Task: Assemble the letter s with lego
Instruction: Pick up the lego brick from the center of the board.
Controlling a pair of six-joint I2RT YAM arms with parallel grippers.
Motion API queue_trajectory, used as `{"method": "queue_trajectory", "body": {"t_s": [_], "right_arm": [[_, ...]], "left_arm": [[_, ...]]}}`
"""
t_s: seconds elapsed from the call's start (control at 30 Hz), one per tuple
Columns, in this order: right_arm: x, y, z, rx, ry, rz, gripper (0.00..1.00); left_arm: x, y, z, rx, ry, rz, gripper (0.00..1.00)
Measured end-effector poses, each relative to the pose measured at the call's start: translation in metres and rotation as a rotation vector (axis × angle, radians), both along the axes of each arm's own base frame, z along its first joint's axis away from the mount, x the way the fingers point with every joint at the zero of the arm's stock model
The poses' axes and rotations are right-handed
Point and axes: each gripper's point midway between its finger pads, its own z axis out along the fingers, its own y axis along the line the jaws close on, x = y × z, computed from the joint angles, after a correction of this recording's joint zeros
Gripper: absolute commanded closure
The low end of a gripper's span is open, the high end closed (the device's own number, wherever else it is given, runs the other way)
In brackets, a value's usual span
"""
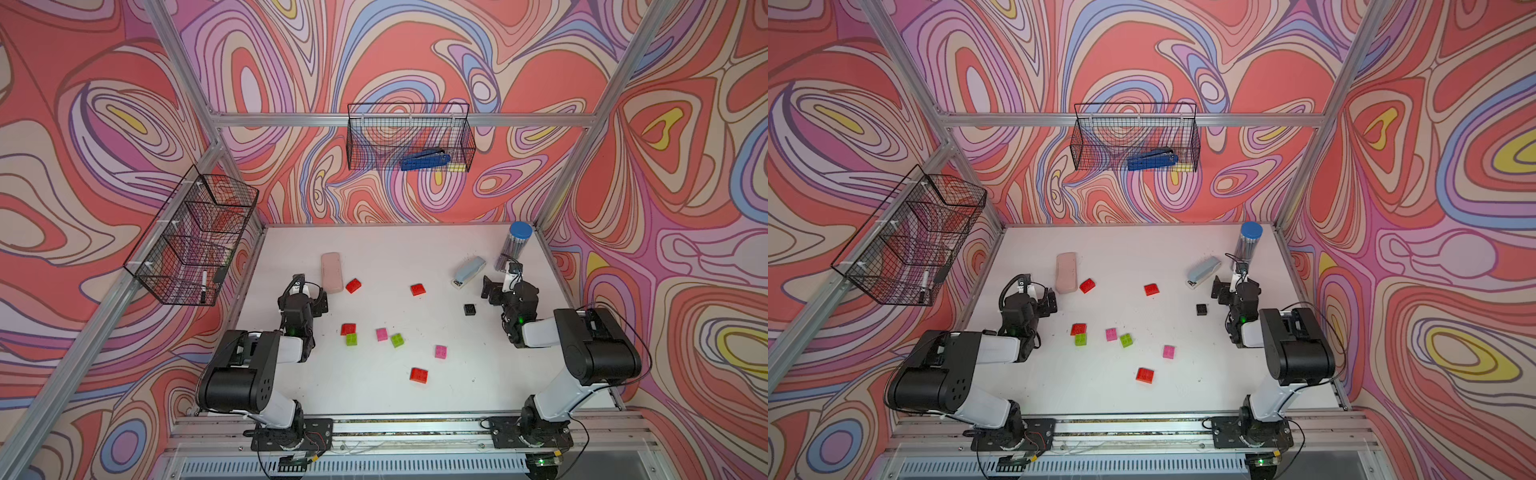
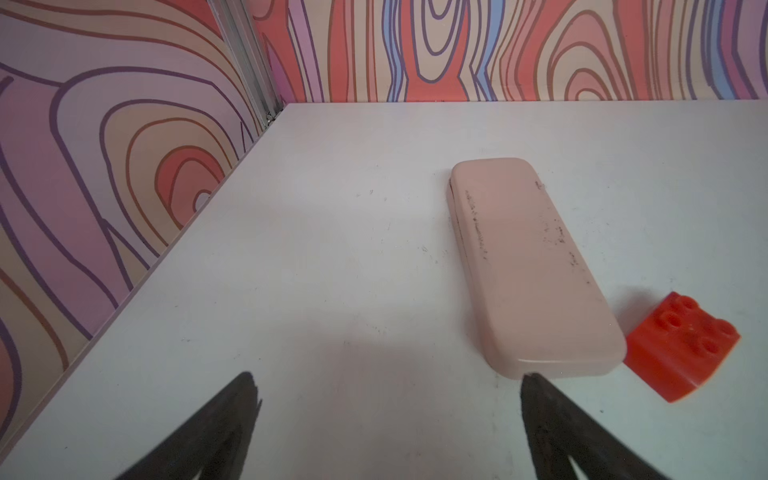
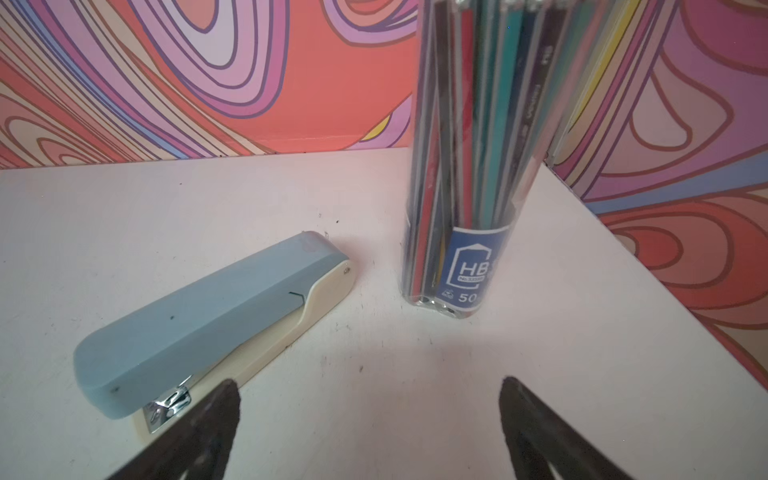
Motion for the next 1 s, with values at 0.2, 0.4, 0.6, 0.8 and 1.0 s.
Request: {"method": "queue_trajectory", "body": {"t_s": [0.2, 0.4, 0.6, 0.8, 1.0], "right_arm": [[0.0000, 0.0000, 0.0000, 0.000, 0.000, 0.000, 0.02], [0.0000, 0.0001, 0.0000, 0.000, 0.000, 0.000, 0.02], [0.0000, 0.0001, 0.0000, 0.000, 0.000, 0.000, 0.02], [0.0000, 0.0000, 0.0000, 0.000, 0.000, 0.000, 0.02], [0.0000, 0.0001, -0.0001, 0.000, 0.000, 0.000, 0.02]], "left_arm": [[0.0000, 0.0000, 0.0000, 0.000, 0.000, 0.000, 0.00], [0.0000, 0.0000, 0.0000, 0.000, 0.000, 0.000, 0.00], [0.0000, -0.0001, -0.0001, 0.000, 0.000, -0.001, 0.00], [0.0001, -0.0010, 0.0002, -0.001, -0.001, -0.006, 0.00], [-0.0036, -0.0065, 0.0011, -0.007, -0.009, -0.040, 0.00]]}}
